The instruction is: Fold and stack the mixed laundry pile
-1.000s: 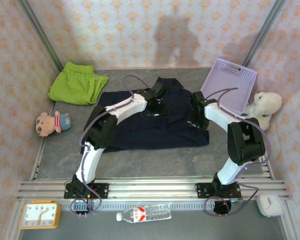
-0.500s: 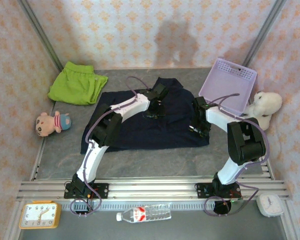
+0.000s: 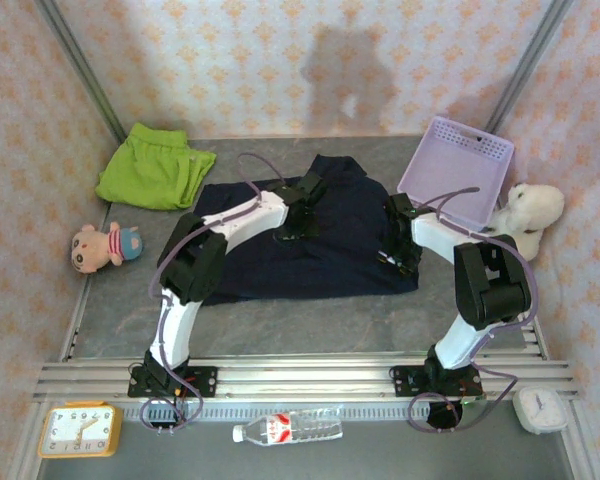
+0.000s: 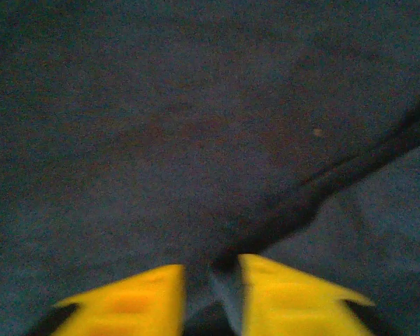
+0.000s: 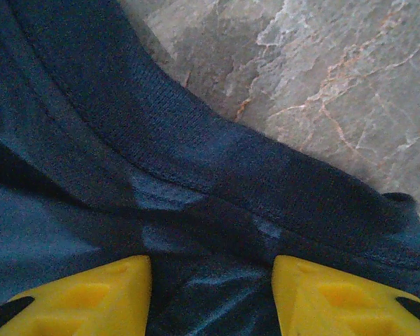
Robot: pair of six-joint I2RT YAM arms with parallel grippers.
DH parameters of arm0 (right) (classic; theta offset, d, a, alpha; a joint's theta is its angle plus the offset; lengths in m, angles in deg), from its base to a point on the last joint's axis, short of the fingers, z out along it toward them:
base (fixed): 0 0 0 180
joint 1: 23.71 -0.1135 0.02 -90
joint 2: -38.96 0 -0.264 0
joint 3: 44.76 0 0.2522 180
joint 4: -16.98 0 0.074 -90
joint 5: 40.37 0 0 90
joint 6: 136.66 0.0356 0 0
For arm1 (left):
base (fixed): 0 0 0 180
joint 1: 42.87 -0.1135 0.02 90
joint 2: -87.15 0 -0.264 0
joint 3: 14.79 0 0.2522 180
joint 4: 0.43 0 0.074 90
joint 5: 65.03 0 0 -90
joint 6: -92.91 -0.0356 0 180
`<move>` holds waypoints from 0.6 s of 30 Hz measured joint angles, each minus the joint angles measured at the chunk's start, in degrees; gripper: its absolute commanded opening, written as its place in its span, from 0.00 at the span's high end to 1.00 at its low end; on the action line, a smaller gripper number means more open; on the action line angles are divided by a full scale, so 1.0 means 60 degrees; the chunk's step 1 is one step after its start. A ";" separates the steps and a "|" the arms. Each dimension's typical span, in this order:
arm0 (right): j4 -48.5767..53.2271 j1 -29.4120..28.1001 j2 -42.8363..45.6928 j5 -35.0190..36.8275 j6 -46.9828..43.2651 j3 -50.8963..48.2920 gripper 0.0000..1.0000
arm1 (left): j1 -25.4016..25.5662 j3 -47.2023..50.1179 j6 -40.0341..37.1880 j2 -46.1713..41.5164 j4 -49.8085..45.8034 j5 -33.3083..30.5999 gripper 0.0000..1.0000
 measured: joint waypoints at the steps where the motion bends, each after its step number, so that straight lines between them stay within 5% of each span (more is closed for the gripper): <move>1: -0.0004 0.0000 0.0000 -0.0004 0.0004 0.0000 0.52 | 0.0000 -0.0106 0.0036 -0.0036 -0.0095 -0.0087 0.33; 8: 0.0095 0.0033 0.0350 -0.0266 -0.0036 0.0018 0.51 | -0.0062 -0.0087 0.0080 -0.0135 -0.0525 -0.0306 0.31; 18: 0.0313 -0.0834 0.1239 -0.0801 -0.0029 0.0452 0.51 | -0.0838 0.3676 -0.0397 -0.3432 -0.0885 -0.0550 0.32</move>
